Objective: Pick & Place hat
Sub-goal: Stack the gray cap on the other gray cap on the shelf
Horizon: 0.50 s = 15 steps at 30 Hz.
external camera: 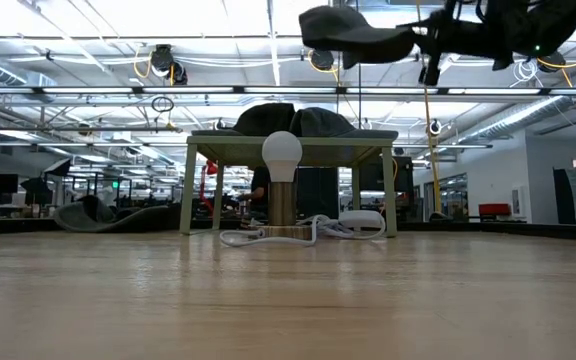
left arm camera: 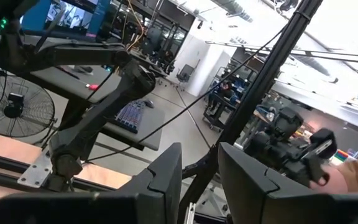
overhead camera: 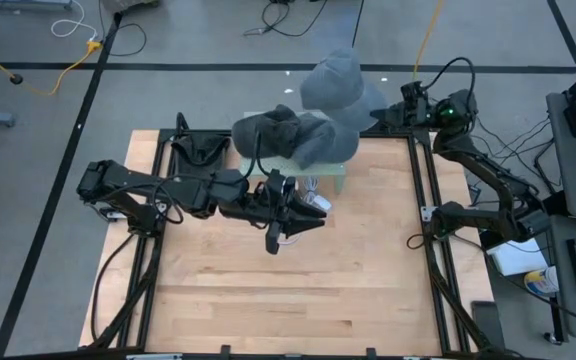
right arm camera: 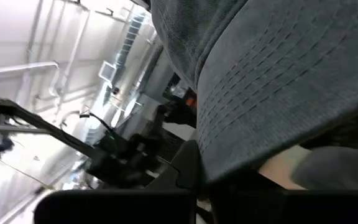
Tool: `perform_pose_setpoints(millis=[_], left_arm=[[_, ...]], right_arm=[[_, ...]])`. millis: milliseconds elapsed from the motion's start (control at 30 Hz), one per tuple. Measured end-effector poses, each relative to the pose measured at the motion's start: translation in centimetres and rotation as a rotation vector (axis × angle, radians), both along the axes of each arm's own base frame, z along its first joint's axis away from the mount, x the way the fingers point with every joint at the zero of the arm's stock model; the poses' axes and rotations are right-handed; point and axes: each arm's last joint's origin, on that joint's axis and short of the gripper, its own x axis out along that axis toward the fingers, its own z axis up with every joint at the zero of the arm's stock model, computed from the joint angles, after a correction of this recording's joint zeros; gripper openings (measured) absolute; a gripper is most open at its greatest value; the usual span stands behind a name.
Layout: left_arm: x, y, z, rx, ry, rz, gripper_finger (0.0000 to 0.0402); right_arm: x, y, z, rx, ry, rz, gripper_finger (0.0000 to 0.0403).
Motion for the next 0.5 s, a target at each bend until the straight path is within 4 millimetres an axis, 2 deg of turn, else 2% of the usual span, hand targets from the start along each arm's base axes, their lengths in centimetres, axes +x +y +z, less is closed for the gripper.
perform_pose_setpoints(millis=[233,500], left_arm=[[0.0,0.2,0.0,-0.003,-0.001,-0.041,0.0108],[0.1,0.7,0.0,-0.003,-0.003,-0.025,0.0108]], right_arm=[[-1.1,-0.4,-1.9,-0.143,0.034,-0.023,0.0007],[-1.5,-0.6,-2.4,-0.145,0.043,-0.032,0.0008]])
